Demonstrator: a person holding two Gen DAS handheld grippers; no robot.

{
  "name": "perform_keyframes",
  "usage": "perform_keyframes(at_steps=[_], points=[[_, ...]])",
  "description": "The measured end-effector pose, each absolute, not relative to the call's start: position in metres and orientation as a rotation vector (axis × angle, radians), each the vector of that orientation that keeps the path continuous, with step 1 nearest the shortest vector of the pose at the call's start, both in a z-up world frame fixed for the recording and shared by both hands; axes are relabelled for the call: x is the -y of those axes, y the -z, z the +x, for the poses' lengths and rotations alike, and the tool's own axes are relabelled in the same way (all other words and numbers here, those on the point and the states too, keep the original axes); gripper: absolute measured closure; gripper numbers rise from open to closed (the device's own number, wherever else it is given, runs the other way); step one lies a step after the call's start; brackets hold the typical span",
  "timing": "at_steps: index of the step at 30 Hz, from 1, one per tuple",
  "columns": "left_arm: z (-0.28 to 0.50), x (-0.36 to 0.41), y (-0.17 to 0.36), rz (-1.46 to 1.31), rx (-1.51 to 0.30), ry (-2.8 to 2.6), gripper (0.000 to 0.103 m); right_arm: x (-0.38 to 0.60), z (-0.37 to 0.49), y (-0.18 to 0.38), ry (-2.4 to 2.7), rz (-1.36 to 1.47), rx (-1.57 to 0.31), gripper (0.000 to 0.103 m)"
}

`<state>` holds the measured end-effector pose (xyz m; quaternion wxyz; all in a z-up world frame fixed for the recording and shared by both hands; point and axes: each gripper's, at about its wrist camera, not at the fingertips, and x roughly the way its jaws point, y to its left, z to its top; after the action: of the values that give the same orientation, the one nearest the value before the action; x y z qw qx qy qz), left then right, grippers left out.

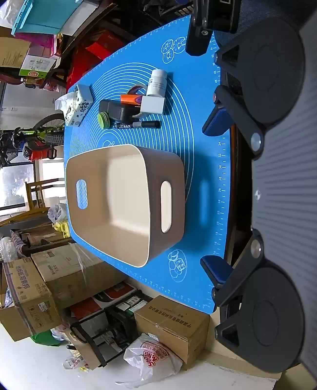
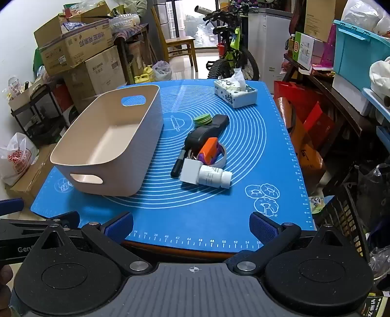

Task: Organize rigid objects

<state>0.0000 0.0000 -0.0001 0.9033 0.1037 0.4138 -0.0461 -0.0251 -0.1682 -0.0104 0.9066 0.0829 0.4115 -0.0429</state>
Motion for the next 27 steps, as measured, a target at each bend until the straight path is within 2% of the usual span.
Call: perform_keyframes(at_steps=[27], points=[[-0.0007,-0.0020,-0.0017,0.223,-0.853,0.095,0.000,0.1704,-0.0245,0.0071,0.090,0.170,-0.855,0.003]])
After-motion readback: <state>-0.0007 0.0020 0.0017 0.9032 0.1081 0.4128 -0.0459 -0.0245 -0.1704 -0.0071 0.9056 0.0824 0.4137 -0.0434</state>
